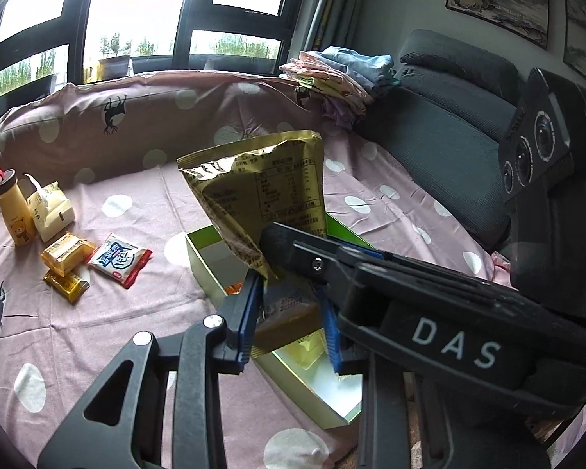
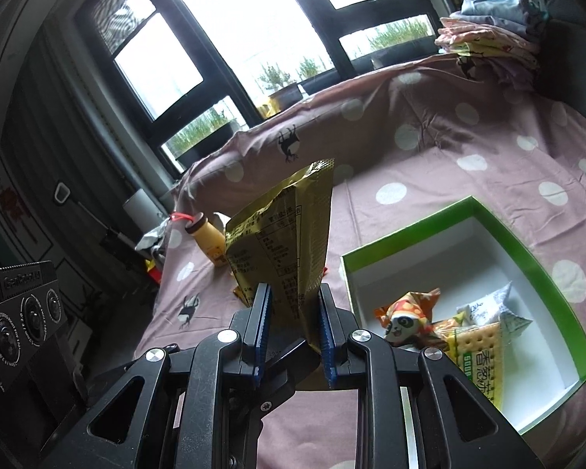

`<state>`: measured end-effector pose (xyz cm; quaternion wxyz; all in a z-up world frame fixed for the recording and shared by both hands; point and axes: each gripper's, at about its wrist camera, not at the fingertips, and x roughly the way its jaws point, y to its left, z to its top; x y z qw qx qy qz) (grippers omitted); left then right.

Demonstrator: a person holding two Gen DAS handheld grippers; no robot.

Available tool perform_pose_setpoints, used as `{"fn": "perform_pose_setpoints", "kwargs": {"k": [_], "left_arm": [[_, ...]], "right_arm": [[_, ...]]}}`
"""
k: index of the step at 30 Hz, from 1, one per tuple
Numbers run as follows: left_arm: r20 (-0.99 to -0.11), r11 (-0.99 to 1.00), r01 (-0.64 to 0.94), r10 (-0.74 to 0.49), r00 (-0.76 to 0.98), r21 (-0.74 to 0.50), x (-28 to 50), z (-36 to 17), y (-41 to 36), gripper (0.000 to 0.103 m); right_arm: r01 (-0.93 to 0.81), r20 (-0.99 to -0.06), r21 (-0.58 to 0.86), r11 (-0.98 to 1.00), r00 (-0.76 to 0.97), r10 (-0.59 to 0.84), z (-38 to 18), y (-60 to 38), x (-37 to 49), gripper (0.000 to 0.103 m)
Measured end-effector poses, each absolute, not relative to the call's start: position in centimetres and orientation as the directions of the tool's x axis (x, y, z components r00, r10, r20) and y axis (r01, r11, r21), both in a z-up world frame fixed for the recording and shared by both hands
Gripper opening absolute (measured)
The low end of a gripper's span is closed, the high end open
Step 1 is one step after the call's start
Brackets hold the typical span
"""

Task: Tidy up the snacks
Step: 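Lift and carry the gold sachet with the right gripper over the box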

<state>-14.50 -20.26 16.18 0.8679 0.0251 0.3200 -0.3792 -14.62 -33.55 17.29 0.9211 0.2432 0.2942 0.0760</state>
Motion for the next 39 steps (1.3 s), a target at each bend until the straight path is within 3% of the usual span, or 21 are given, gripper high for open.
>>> {"fn": "perform_pose_setpoints", "kwargs": {"k": [18,39], "left_arm": [[-0.673,0.644,0.719,-0.656,0.343,-0.262,-12.9,12.8,-28.0,0.028],[-0.749,0.626,0.674,-0.643,0.160,-0.393,-10.1,8.6,-31.2,0.028]], "right_arm": [[0.207,-0.611,0.514,0.832,0.769,0.186,14.1,-40.3,-14.8,0.026],[0.349,-0.718,0.514,0.784,0.675,0.170,10.2,-43.4,-13.1,0.026]]}}
